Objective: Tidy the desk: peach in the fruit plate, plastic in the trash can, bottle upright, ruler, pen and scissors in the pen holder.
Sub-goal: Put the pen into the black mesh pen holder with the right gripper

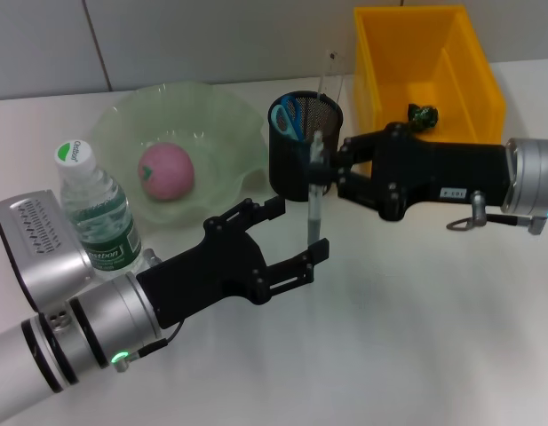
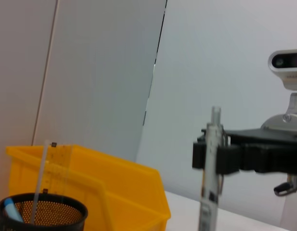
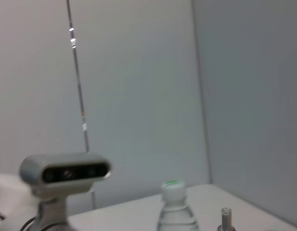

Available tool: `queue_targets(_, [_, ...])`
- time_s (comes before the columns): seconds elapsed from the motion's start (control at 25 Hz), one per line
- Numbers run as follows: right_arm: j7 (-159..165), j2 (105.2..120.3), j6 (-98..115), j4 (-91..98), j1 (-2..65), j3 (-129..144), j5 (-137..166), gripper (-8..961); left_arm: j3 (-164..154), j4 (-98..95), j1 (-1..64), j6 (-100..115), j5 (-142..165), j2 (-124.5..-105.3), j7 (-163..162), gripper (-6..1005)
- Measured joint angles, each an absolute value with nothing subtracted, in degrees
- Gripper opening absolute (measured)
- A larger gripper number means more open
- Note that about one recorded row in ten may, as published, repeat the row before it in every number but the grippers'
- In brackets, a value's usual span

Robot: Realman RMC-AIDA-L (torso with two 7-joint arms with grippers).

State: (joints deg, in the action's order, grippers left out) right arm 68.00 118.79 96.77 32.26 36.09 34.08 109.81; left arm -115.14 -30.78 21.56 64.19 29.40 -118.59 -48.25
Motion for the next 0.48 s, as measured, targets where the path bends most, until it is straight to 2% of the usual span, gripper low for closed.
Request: queue_targets(0.48, [71.99, 117.53, 86.43, 32.92, 37.43, 31.29, 105.04, 186, -115.13, -26.28, 20.53, 65.81, 29.46, -118.19, -47.86, 844])
